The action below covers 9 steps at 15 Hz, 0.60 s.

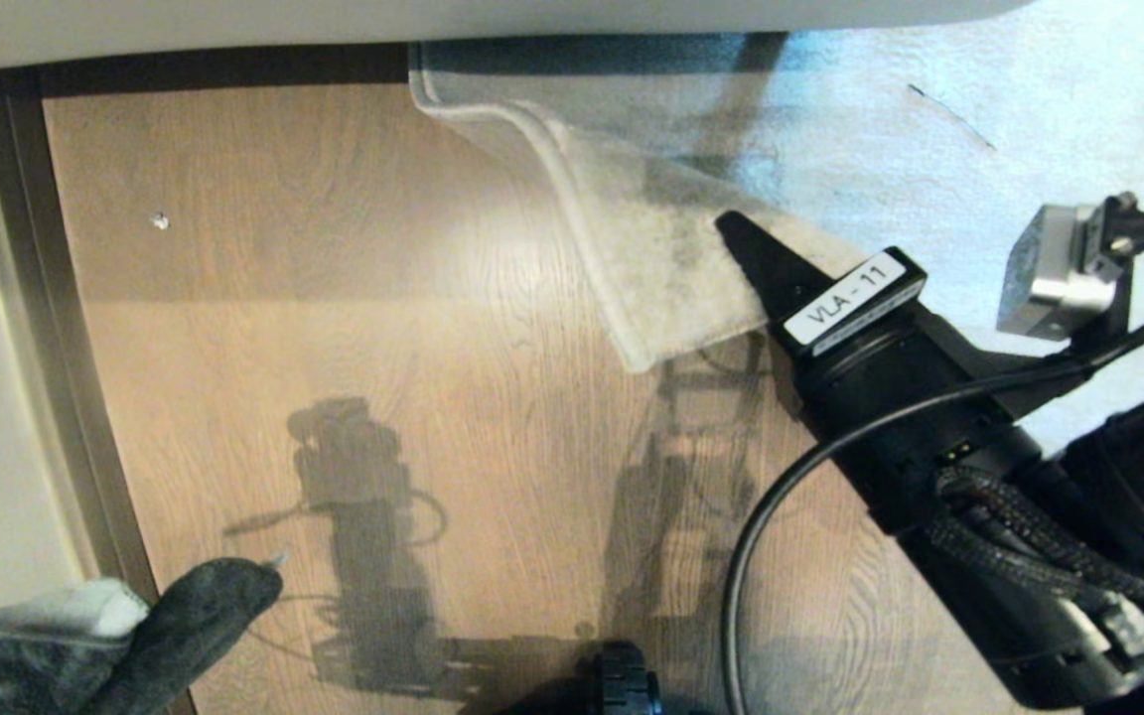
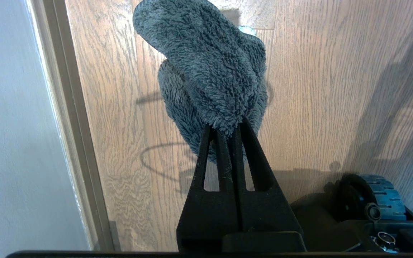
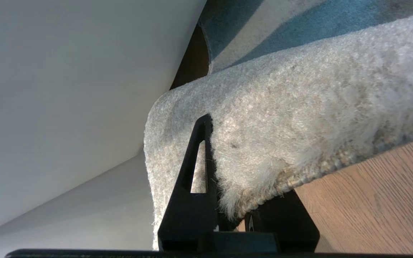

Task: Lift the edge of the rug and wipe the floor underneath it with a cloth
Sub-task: Lay down the carpet

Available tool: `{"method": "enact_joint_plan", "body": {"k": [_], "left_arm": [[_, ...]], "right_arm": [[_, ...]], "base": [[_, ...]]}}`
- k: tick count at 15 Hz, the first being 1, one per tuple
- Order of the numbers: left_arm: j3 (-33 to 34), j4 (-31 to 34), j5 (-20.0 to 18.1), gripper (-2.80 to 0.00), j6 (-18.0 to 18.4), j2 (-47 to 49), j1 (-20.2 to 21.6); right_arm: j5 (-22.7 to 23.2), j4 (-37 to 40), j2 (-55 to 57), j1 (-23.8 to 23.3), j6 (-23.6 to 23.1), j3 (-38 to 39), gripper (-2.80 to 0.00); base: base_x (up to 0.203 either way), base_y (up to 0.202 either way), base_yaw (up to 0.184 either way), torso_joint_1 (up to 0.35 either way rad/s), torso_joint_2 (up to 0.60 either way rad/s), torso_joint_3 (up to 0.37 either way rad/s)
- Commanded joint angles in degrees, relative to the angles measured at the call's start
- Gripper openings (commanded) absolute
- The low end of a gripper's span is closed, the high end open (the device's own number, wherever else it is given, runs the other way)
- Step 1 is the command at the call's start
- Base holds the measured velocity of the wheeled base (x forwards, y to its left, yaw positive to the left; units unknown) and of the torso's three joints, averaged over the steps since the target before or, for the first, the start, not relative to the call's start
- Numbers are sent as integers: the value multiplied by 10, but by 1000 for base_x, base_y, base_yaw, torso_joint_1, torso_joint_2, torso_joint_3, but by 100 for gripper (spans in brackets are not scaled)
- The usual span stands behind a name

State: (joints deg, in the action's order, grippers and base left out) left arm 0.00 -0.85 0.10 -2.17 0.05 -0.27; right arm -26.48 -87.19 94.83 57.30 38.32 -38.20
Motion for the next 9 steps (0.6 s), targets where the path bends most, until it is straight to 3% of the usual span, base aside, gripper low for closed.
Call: {"method": "enact_joint_plan", "body": {"k": [1,8,9], "left_arm": [[0,0,0,-280,0,0,0],[0,0,0,-280,0,0,0],[0,0,0,-280,0,0,0]], "right_arm": [[-2,-24,-2,0,2,2,-280],[-2,-25,15,0,16,-5,-280],[-2,-25,17,0,18,-6,-162]], "base": [[0,0,0,0,0,0],[0,0,0,0,0,0],[0,0,0,0,0,0]]}}
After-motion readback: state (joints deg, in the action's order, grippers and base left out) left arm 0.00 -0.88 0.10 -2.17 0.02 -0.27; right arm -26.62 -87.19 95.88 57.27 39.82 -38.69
